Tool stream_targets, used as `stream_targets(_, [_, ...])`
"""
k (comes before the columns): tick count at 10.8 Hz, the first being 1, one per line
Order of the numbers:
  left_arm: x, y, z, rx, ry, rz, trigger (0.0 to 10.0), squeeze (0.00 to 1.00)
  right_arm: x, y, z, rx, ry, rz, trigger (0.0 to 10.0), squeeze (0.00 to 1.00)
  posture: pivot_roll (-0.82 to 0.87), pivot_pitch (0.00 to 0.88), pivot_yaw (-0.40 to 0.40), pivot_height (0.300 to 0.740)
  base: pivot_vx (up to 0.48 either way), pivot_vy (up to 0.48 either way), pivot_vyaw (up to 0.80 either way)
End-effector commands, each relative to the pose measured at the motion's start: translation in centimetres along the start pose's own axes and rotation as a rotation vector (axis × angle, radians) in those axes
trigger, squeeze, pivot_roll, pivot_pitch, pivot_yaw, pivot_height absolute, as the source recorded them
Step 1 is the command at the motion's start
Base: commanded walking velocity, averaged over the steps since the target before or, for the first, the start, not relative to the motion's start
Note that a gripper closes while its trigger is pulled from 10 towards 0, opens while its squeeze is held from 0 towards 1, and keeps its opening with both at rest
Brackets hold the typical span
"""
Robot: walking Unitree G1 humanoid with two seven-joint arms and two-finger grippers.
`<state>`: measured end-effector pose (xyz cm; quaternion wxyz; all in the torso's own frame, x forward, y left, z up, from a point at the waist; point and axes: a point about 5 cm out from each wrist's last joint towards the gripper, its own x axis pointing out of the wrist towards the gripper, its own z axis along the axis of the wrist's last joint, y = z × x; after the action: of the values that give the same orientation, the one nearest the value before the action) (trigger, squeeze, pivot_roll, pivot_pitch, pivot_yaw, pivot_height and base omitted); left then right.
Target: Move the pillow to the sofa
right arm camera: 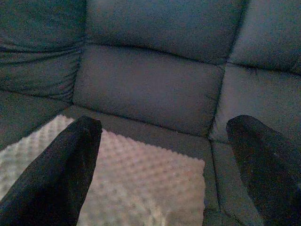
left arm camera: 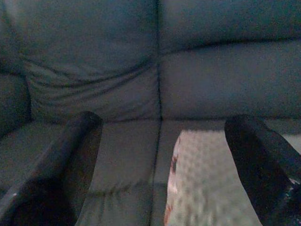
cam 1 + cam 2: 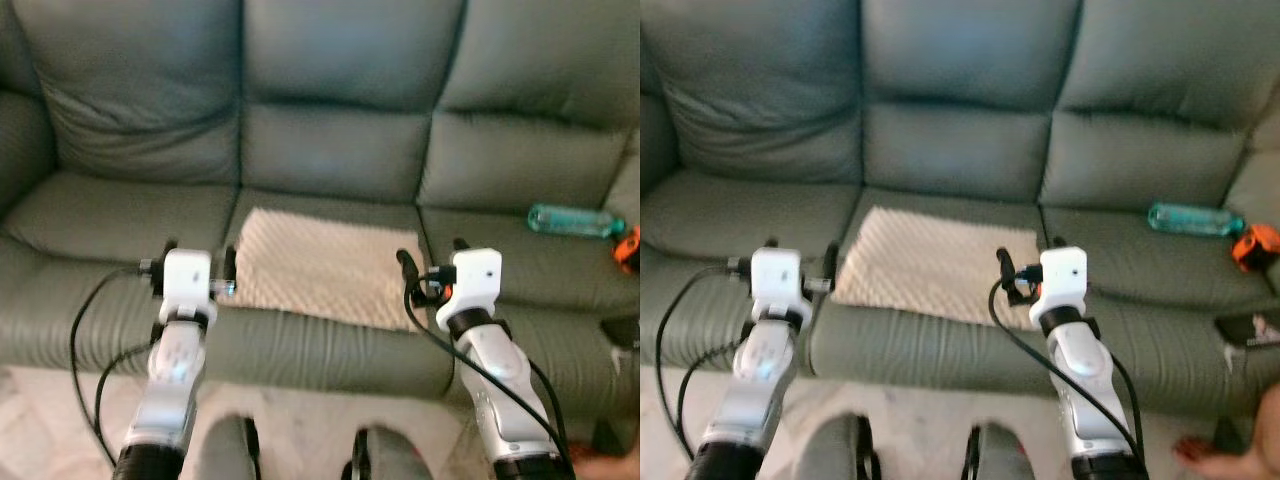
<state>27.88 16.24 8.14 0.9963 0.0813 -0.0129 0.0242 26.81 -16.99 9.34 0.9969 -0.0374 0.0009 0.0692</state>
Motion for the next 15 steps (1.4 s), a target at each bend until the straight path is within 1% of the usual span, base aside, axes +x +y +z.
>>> stream_targets(1, [0.1, -0.2, -0.4, 0.011, 0.022, -0.007, 10.0, 0.0, 0.1, -0.6, 0.0, -0.007, 0.009, -0.021, 10.0, 0.0, -0.03, 0.0, -0.044, 0.74, 0.0, 0.0, 0.0])
stream_targets(2, [0.3, -0.1, -0.3, 0.013, 0.023, -0.004, 10.0, 0.0, 0.0, -0.8, -0.2, -0.014, 0.019, -0.028, 10.0, 0.0, -0.04, 0.0, -0.041, 0.74, 0.0, 0.0, 0.0])
stream_targets(3, [0.5, 0.1, -0.2, 0.013, 0.024, 0.017, 10.0, 0.0, 0.0, -0.7, -0.3, 0.006, 0.024, -0.034, 10.0, 0.0, -0.04, 0.0, -0.039, 0.74, 0.0, 0.0, 0.0])
stream_targets(4, [0.8, 0.4, 0.0, 0.011, 0.021, 0.031, 10.0, 0.0, 0.0, -0.6, -0.3, 0.09, 0.024, -0.053, 10.0, 0.0, -0.03, 0.0, -0.039, 0.74, 0.0, 0.0, 0.0])
stream_targets(5, [1.5, 1.0, 0.4, -0.012, 0.02, 0.086, 10.0, 0.0, 0.0, -0.3, -0.4, 0.022, 0.029, -0.014, 10.0, 0.0, -0.03, 0.0, -0.038, 0.74, 0.0, 0.0, 0.8])
stream_targets(6, [1.7, 1.0, 0.6, -0.014, 0.016, 0.088, 10.0, 0.0, 0.1, 0.1, -0.2, 0.034, 0.017, 0.013, 10.0, 0.0, -0.03, 0.0, -0.038, 0.74, 0.0, 0.0, 0.8])
stream_targets(7, [1.6, 0.9, 0.7, -0.011, 0.013, 0.084, 10.0, 0.0, 0.1, 0.7, 0.1, 0.037, 0.005, 0.056, 10.0, 0.0, -0.03, 0.0, -0.037, 0.74, 0.0, 0.0, 0.8])
stream_targets(9, [1.1, 0.9, 0.2, -0.016, 0.038, 0.062, 10.0, 0.0, 0.1, 1.0, 0.0, 0.057, 0.007, 0.07, 10.0, 0.0, -0.02, 0.0, -0.033, 0.74, 0.0, 0.0, 0.8])
stream_targets(11, [0.7, 0.8, 0.0, -0.017, 0.046, 0.049, 10.0, 0.0, 0.0, 1.2, 0.0, 0.066, 0.007, 0.077, 10.0, 0.0, -0.02, 0.01, -0.028, 0.74, 0.0, 0.0, 0.8])
stream_targets(13, [0.0, 0.5, -0.5, 0.014, 0.059, 0.017, 10.0, 0.0, -0.2, 1.5, -0.1, 0.075, 0.009, 0.087, 10.0, 0.0, -0.02, 0.022, -0.025, 0.74, 0.0, 0.0, 0.8])
stream_targets(15, [-0.3, 0.5, -0.9, 0.008, 0.08, 0.013, 10.0, 0.0, -0.3, 1.2, -0.1, 0.075, 0.009, 0.08, 10.0, 0.0, -0.02, 0.025, -0.023, 0.74, 0.0, 0.0, 0.8])
